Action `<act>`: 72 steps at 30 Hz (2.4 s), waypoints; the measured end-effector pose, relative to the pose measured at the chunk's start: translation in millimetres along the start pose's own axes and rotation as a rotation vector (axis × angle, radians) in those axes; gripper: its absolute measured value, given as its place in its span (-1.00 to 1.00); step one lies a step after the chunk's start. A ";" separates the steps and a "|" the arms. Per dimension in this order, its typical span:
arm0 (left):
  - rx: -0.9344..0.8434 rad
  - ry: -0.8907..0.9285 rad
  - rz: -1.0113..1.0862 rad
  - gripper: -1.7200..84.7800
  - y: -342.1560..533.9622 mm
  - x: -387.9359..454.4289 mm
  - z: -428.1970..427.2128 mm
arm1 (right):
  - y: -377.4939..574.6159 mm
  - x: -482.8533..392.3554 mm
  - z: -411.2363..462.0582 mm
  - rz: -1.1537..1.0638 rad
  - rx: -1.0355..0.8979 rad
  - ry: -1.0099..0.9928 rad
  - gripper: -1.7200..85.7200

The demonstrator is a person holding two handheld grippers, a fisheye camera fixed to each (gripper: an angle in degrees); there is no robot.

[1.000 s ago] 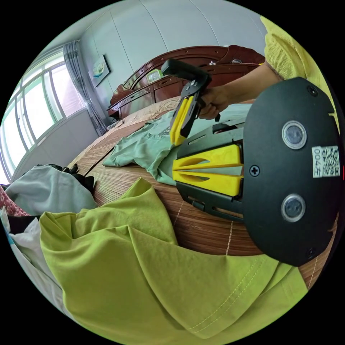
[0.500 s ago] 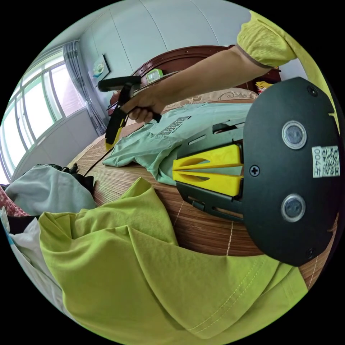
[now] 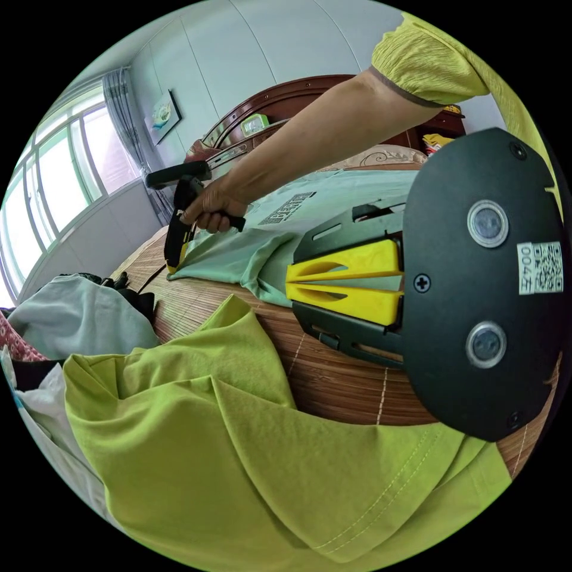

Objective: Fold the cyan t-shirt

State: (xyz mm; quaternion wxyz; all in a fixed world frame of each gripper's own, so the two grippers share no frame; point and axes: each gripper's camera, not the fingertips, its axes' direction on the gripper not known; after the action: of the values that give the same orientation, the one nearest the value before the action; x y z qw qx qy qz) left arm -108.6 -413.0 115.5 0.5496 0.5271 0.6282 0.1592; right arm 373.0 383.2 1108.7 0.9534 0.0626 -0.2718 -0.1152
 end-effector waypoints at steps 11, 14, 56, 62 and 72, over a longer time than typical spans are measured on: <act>-0.002 -0.008 0.009 -0.94 47.0 -3.2 37.6 | 135.3 -33.6 -228.8 0.079 0.197 -0.229 -0.74; -0.001 -0.007 0.036 -0.93 64.7 4.0 51.4 | 251.6 -69.8 -262.9 0.157 0.153 -0.245 -0.74; -0.204 -0.839 1.336 -0.79 357.9 220.9 401.2 | 272.7 -137.5 -532.7 0.462 0.283 -0.618 -0.82; -0.255 -0.781 1.279 -0.90 341.7 190.9 418.2 | 246.7 -163.3 -542.3 0.462 0.276 -0.616 -0.83; -0.366 -0.440 1.153 -0.81 285.4 149.0 360.6 | 209.4 -202.4 -550.5 0.484 0.283 -0.630 -0.84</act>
State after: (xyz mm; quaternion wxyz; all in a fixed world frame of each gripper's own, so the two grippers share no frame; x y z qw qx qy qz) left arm 363.9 -312.7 135.7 0.5729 0.6982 0.0792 0.4218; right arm 537.9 667.9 580.0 0.8053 0.0889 -0.5699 0.1369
